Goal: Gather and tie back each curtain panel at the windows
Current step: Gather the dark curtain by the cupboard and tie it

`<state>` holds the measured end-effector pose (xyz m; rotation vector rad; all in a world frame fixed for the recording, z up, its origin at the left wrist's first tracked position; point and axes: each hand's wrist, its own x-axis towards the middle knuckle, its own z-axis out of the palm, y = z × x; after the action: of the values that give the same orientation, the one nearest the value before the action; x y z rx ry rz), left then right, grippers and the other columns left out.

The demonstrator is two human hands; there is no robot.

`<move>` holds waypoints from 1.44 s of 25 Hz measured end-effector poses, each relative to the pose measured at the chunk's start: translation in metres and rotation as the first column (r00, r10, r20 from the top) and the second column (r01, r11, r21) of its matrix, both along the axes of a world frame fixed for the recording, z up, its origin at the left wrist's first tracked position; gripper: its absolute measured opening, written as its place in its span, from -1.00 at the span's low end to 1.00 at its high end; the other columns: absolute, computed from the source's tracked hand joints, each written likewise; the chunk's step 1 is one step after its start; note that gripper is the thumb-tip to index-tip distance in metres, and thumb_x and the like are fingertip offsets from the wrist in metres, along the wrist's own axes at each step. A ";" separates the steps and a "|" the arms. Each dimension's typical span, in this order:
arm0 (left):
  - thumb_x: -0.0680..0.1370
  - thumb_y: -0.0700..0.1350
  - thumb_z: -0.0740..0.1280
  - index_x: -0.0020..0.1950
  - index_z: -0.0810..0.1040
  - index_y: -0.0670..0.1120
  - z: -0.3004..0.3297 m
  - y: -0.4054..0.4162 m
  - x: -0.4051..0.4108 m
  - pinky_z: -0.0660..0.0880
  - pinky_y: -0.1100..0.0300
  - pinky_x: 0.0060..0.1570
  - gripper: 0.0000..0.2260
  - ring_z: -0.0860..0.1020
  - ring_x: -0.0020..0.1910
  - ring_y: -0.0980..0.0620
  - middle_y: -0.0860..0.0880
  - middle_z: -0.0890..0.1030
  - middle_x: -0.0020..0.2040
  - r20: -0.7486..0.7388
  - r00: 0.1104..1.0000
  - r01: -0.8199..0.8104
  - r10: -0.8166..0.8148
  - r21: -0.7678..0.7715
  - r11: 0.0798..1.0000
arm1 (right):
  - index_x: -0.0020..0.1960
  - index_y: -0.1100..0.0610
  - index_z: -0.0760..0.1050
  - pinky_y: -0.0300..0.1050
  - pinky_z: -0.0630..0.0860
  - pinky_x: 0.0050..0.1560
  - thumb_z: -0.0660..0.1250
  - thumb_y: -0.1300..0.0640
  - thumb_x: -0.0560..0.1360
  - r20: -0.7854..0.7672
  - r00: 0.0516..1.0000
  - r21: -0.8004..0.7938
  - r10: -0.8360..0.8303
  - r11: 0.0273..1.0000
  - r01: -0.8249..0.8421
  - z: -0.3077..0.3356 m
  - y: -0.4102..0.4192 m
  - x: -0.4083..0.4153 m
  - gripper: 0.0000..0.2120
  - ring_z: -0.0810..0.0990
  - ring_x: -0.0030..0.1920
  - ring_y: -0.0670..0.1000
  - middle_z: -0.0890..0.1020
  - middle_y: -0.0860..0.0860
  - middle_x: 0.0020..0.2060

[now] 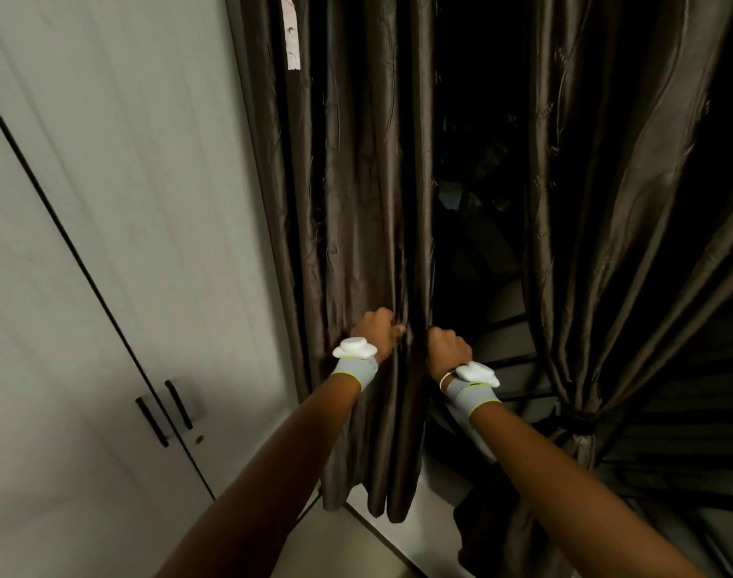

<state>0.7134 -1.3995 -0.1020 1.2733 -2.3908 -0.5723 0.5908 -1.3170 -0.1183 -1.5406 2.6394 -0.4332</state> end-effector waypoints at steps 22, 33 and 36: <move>0.41 0.06 0.50 0.53 0.03 -0.24 0.008 -0.022 0.004 0.25 0.06 0.44 -0.09 0.29 0.46 -0.16 -0.19 0.28 0.49 -0.204 0.949 -0.138 0.239 0.412 0.901 | 0.32 0.19 0.35 0.11 0.46 0.21 0.20 0.09 0.57 0.288 0.953 0.039 0.095 0.993 -0.111 -0.001 0.010 0.000 -0.65 0.47 0.25 0.34 0.45 0.28 0.29; 0.59 0.07 0.24 0.18 0.41 -0.22 0.016 0.028 0.006 0.42 -0.05 0.06 -0.63 0.48 0.19 -0.32 -0.27 0.48 0.20 0.242 0.970 0.034 0.000 -0.136 0.990 | 0.39 0.15 0.26 0.13 0.48 0.15 0.16 0.13 0.57 0.103 0.994 0.014 -0.023 1.000 0.021 -0.005 0.019 0.006 -0.60 0.53 0.21 0.31 0.54 0.23 0.23; 0.60 0.01 0.24 0.18 0.44 -0.21 0.021 0.043 -0.002 0.44 -0.04 0.03 -0.69 0.50 0.17 -0.29 -0.25 0.52 0.19 0.291 0.957 0.085 -0.016 -0.225 0.971 | 0.34 0.18 0.30 0.11 0.49 0.14 0.18 0.04 0.58 0.147 0.989 0.014 0.019 1.000 -0.022 0.003 0.015 0.019 -0.62 0.54 0.20 0.31 0.54 0.25 0.21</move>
<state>0.7112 -1.3562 -0.0809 1.2646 -2.6368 -0.1135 0.6095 -1.3023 -0.1150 -1.4691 2.5078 -0.5036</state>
